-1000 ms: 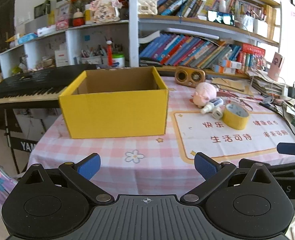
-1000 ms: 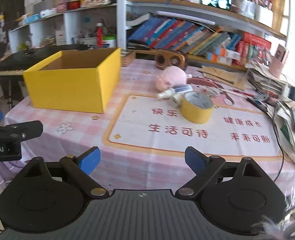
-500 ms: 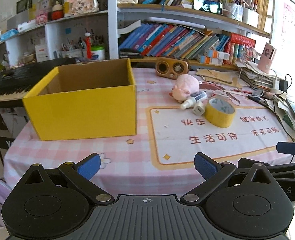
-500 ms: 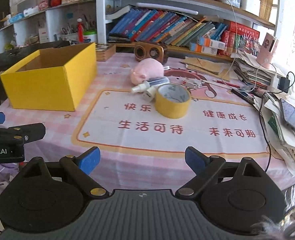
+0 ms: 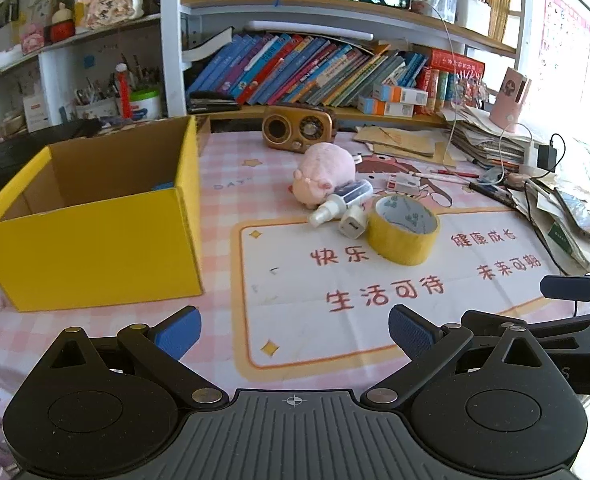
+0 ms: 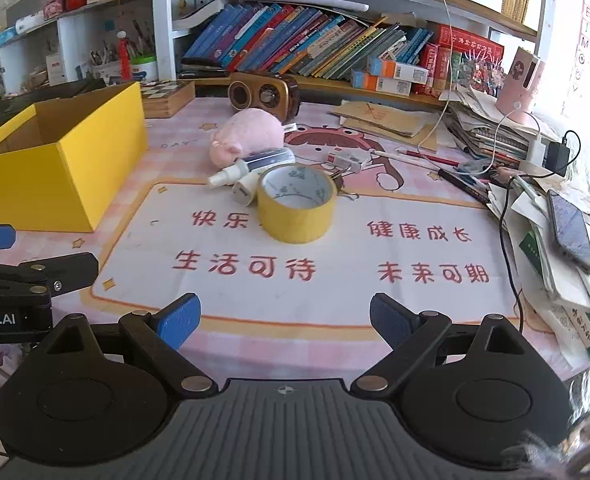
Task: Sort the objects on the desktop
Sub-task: 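Withdraw both tools from the box back toward the table objects, then lower the right gripper onto the yellow tape roll and grasp its rim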
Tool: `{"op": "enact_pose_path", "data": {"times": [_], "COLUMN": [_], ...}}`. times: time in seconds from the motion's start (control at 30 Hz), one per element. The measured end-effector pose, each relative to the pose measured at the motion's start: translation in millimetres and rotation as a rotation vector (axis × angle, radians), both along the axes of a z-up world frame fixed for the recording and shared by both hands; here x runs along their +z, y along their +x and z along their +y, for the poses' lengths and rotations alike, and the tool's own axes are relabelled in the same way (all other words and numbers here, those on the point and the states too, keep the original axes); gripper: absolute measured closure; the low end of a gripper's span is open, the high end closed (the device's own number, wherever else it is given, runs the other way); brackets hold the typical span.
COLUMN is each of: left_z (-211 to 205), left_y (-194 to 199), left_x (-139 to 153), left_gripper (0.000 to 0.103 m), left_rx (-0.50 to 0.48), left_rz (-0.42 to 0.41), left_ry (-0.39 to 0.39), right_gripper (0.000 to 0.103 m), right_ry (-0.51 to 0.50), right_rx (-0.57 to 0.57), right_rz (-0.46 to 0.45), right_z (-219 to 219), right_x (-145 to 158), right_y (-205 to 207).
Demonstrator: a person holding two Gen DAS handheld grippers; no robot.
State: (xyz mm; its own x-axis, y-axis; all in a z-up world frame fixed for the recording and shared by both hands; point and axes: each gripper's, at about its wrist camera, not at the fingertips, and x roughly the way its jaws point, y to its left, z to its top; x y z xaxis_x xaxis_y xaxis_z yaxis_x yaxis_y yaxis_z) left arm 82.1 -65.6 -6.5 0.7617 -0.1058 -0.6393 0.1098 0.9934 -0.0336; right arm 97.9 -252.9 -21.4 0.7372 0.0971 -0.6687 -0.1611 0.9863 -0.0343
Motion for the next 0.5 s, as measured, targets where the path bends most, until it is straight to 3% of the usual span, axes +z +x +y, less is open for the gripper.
{"op": "enact_pose_path", "data": {"times": [0.5], "left_z": [-40.5], "left_y": [51.5], "left_x": [-8.1], "left_gripper": [0.001], "left_rx": [-0.020], "left_rz": [0.036], "left_ry": [0.008], "right_gripper": [0.011], "right_ry": [0.015], "right_rx": [-0.022], "right_rz": [0.037], "right_z": [-41.6], "right_x": [-7.6], "right_y": [55.2]}}
